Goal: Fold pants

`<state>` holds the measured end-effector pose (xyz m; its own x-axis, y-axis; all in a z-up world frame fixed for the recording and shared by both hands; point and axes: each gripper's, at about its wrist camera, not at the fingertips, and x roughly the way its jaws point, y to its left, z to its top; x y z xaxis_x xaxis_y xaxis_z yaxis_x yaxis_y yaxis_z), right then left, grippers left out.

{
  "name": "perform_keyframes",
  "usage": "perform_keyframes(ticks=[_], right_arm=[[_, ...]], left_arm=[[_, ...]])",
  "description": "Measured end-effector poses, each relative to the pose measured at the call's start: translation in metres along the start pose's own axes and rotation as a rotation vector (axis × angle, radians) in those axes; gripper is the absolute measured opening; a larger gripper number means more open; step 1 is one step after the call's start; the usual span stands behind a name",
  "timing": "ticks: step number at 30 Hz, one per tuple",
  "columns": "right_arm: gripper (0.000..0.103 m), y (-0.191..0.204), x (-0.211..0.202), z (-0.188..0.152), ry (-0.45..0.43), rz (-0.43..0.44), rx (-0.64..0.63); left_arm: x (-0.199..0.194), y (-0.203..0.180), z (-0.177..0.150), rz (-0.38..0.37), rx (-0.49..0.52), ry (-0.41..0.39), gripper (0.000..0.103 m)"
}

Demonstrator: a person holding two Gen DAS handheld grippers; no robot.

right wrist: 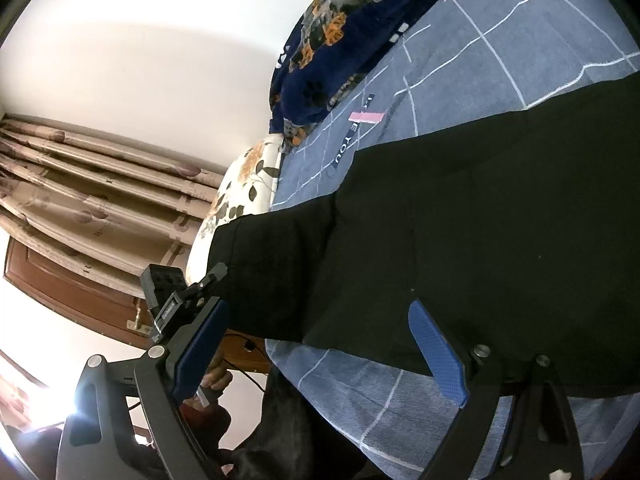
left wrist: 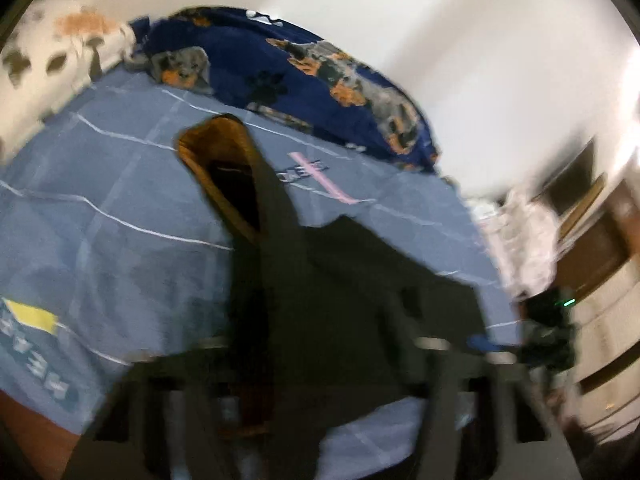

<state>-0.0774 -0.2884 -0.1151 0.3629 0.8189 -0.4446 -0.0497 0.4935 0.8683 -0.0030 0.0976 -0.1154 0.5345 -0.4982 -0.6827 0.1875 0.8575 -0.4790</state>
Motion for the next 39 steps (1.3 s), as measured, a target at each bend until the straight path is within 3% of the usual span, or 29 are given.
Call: perform_keyframes(ticks=[4, 8, 18, 27, 39], right_arm=[[0.090, -0.001, -0.001, -0.001, 0.001, -0.002, 0.001], [0.090, 0.000, -0.001, -0.002, -0.003, 0.001, -0.005], [0.090, 0.002, -0.001, -0.001, -0.013, 0.012, -0.005], [0.090, 0.001, -0.001, 0.000, -0.017, 0.026, 0.004], [0.090, 0.000, -0.003, -0.001, -0.044, 0.060, 0.032]], left_arm=[[-0.004, 0.004, 0.001, 0.050, -0.008, -0.009, 0.016], [-0.010, 0.005, 0.004, 0.012, -0.061, -0.027, 0.016], [-0.019, -0.042, 0.016, -0.021, 0.005, -0.064, 0.016], [-0.021, -0.084, 0.027, -0.004, 0.104, -0.092, 0.016], [-0.011, -0.114, 0.030, -0.021, 0.148, -0.097, 0.016]])
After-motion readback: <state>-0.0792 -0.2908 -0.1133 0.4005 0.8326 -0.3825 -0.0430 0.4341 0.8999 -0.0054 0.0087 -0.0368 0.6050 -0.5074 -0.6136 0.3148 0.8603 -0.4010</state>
